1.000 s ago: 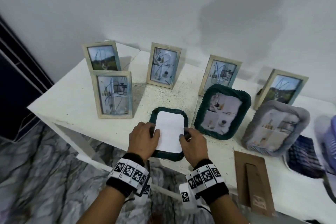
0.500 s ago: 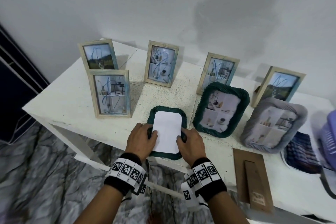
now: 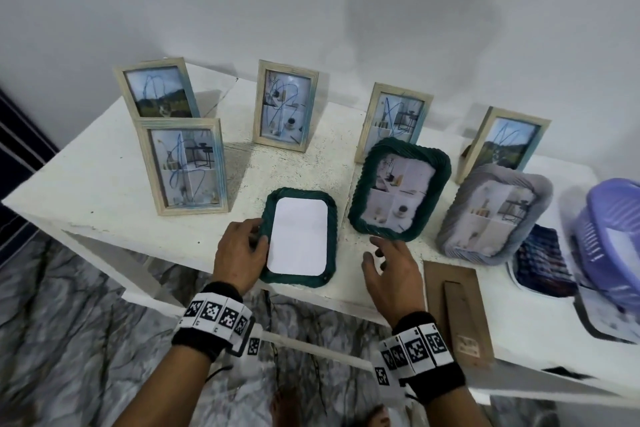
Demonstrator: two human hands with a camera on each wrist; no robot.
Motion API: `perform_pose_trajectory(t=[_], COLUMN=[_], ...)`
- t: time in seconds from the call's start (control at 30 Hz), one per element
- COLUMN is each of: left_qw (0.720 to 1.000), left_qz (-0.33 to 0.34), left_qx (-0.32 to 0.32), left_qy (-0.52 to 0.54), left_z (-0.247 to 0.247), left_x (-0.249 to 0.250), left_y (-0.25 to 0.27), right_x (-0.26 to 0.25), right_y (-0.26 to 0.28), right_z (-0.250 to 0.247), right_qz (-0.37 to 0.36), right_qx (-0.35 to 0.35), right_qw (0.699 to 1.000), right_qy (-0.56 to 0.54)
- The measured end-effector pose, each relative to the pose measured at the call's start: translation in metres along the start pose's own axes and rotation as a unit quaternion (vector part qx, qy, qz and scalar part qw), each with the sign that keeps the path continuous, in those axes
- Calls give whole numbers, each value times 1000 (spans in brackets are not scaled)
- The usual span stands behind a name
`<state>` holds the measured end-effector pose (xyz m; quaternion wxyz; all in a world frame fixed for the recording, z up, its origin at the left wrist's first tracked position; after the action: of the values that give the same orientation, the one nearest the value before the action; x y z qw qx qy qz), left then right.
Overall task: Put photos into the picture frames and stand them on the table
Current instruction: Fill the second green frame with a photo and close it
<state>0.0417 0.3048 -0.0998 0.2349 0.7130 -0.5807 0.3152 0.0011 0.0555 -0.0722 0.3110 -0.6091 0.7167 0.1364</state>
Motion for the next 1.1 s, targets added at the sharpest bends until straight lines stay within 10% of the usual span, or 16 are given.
perform_pose_trajectory(t=[0.2, 0.53, 1.1], left_qw=[999, 998, 997], left_qz=[45, 54, 55], left_qx=[-4, -34, -58], left_qy=[-8, -2, -2], left_z=[2, 5, 9], left_x=[-6, -1, 0], left_y=[4, 18, 34], right_x=[62, 82, -42], right_y=[22, 36, 17], right_z=[-53, -76, -8], right_qz=[141, 274, 45], right_qx=[-39, -56, -71], right_qw=[951, 940, 990], right_qy=[272, 195, 115])
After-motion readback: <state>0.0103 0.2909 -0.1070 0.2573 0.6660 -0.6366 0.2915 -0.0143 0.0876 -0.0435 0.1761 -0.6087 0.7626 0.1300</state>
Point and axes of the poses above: each hand's wrist, its own y-axis away from the middle knuckle, its own z-axis out of the palm, x = y × z, the point moved 1 cm from there along -y, towards the middle knuckle, and after that the axes turned 3 degrees about x, right-handed, at the moved point
